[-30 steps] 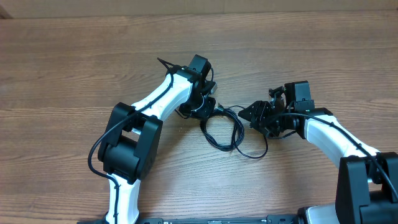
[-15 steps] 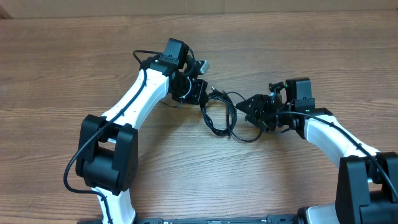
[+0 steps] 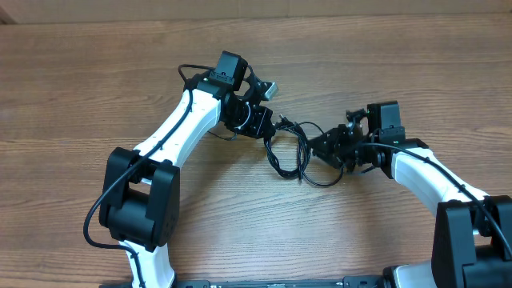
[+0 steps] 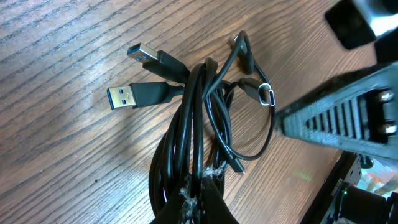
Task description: Untangle cables
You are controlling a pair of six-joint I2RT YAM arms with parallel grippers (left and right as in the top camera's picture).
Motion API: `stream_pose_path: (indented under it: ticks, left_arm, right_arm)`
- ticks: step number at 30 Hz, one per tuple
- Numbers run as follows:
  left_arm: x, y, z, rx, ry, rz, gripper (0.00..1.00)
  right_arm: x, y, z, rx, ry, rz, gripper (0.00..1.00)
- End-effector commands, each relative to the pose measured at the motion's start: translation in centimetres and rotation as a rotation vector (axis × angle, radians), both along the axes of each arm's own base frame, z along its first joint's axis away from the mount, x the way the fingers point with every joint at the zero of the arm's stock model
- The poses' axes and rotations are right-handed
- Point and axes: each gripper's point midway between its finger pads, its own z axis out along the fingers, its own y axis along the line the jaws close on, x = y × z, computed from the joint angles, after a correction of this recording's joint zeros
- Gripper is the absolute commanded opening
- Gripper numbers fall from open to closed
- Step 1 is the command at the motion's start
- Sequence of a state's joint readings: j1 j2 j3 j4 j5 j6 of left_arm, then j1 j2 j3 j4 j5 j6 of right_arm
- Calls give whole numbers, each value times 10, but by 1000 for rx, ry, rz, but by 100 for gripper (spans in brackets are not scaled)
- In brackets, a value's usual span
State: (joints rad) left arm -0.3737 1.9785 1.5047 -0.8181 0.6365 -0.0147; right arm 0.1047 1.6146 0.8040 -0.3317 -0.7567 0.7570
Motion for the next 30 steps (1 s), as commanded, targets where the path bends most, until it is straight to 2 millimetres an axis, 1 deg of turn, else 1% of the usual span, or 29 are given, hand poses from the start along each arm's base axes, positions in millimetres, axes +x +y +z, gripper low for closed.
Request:
stream_pose_path:
  ticks: [1,2,4,5,9,13,15,17,20,27,30]
  left_arm:
    - [-2,-7,11,-39,-29,-36,4]
    - [-2,-8,11,-41,-18,-20,4]
    - [-1,-8,11,-42,22,31,4]
    - [-2,-8,10,-39,85,99,4]
    - [-6,-8,8,-30,217,237,4]
    - [-14,-12,0,-15,321,328,4]
    - [-23,-17,-12,-11,358,351,4]
    - [-26,-21,-21,-21,356,352,4]
    - [-23,-22,-29,-40,315,334,4]
    - [-15,-17,-26,-76,255,284,4]
    - [-15,-17,-25,-83,247,269,4]
  right_arm:
    - [-8,4,3,36,123,-69,25]
    - [-9,6,2,37,141,-81,23]
    - [-8,6,0,35,181,-124,23]
    - [-7,6,-3,27,231,-183,23]
    - [-7,6,-11,-12,297,-278,21]
    - [-4,13,-15,-58,281,-307,20]
    - [0,24,-13,-67,247,-318,20]
    - [2,30,-13,-71,241,-333,20]
    - [5,28,-16,-119,208,-359,17]
    - [17,9,-23,-213,162,-464,15]
    - [18,5,-25,-229,158,-479,12]
